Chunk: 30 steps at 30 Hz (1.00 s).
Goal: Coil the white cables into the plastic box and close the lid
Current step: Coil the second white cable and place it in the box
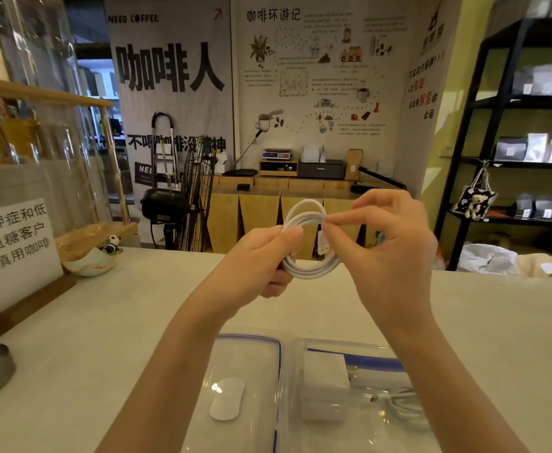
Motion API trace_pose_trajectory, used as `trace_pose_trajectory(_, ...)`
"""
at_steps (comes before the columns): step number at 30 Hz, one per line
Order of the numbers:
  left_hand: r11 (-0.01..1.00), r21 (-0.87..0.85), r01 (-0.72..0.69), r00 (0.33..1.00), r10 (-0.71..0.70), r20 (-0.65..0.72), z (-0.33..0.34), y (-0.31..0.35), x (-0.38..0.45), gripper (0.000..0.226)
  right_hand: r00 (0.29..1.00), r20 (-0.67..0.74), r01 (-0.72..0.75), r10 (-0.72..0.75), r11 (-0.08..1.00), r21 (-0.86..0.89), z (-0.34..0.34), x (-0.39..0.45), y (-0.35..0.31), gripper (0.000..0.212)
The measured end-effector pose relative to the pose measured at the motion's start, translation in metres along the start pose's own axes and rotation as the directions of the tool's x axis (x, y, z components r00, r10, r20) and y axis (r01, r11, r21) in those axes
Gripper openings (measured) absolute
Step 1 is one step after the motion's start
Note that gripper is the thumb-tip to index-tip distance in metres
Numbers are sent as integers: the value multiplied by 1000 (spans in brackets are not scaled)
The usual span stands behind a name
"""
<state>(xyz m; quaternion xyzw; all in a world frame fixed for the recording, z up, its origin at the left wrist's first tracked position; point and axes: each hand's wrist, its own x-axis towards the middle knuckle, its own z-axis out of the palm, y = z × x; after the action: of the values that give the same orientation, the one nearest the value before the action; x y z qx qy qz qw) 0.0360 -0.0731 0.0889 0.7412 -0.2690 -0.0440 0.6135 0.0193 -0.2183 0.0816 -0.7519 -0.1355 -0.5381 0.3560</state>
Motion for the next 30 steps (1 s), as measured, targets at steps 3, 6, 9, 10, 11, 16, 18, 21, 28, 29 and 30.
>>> trace_pose_trajectory(3, 998, -39, -43, 999, 43, -8, 3, 1, 0, 33, 925, 278, -344, 261, 885, 313, -1, 3, -5, 23)
trace_pose_trajectory(6, 995, -55, -79, 997, 79, 0, 4, 1, -1, 33, 781, 588, -506, 210, 764, 400, -5, 6, -2, 24)
trace_pose_trajectory(9, 998, -41, -53, 999, 53, -11, 3, 0, 0, 31, 796, 590, -426, 135, 817, 389, -4, 5, -2, 27)
trace_pose_trajectory(10, 998, -44, -40, 999, 39, -10, 3, -1, 0, 31, 795, 590, -430, 140, 817, 385, -3, 5, -1, 27)
trace_pose_trajectory(11, 998, -51, -27, 1000, 26, -3, 3, -1, 0, 31, 789, 595, -441, 154, 816, 374, -2, 5, -1, 26)
trace_pose_trajectory(16, 994, -110, 24, 1000, -22, 18, 7, -1, 2, 35, 799, 575, -376, 178, 893, 247, -2, 9, 2, 24)
trace_pose_trajectory(18, 991, -129, 29, 1000, -27, 13, 3, 1, 1, 35, 804, 570, -340, 169, 917, 208, -3, 9, 2, 21)
trace_pose_trajectory(21, 992, -125, 30, 1000, -29, 4, -2, 4, -2, 36, 787, 589, -349, 184, 920, 180, -8, 7, 4, 36)
trace_pose_trajectory(28, 992, 95, 77, 997, -76, -13, 6, 8, -2, 38, 570, 738, -477, 361, 877, -61, -29, 4, 9, 51)
trace_pose_trajectory(29, 988, 138, 76, 997, -75, -13, 9, 7, -2, 37, 510, 764, -496, 395, 861, -114, -33, 3, 11, 53)
trace_pose_trajectory(30, 982, 169, 78, 997, -79, 4, 13, 6, -2, 37, 451, 784, -511, 426, 844, -164, -37, 2, 14, 54)
